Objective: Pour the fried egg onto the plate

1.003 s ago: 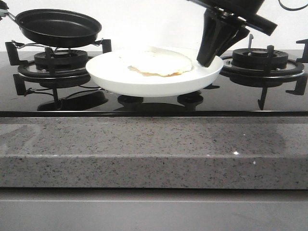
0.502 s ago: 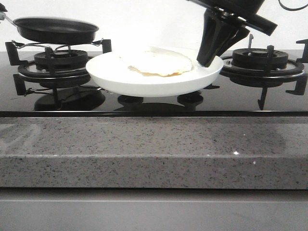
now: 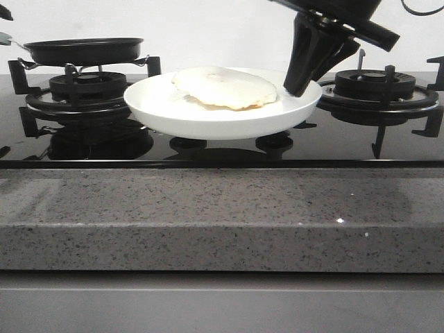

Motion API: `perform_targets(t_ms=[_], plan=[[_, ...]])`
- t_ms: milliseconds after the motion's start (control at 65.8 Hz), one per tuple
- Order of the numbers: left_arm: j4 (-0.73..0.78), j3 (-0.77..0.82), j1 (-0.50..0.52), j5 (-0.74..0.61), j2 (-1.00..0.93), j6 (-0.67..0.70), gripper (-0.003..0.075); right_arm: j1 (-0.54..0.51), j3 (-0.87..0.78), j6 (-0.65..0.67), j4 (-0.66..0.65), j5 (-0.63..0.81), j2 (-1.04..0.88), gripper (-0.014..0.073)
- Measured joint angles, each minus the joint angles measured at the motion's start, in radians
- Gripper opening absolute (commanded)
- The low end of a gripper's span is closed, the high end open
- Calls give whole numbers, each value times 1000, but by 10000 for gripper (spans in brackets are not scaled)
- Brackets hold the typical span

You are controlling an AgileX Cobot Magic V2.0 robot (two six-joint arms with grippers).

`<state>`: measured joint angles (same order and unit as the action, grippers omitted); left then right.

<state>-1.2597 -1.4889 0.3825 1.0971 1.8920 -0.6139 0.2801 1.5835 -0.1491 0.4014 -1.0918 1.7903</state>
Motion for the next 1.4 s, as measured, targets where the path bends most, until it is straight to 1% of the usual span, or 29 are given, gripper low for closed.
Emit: perform_targets(t_ms=[213,380,517,638,714,866,927,1018,1064,1155,1262,1398], plan=[[39,-11,58,25,-4,0,517,0,0,0,0,0,0,-66],[66,-14,100,51,-50,0,515,0,0,0,0,0,0,-66],[154,-14,106,55,-135,20,515,0,0,0,0,0,0,-66],[274,-14,73,65,-233,54,515,0,0,0,0,0,0,-66],[365,-14,22,71,-303,84,515,0,0,0,0,0,0,-66],[595,-14,-144,75,-448,189,515,0,0,0,0,0,0,-66],[703,-14,-221,75,-497,252,515,0,0,0,0,0,0,-66],[911,-14,-368,75,-573,378,515,0,0,0,0,0,0,-66],[983,-10,-431,75,-604,424,515,0,0,0,0,0,0,-66],[1166,32,-563,80,-676,554,515,0,0,0,0,0,0,-66],[1276,111,-668,80,-761,657,515,0,0,0,0,0,0,-66],[1321,232,-741,60,-869,704,515,0,0,0,0,0,0,-66]])
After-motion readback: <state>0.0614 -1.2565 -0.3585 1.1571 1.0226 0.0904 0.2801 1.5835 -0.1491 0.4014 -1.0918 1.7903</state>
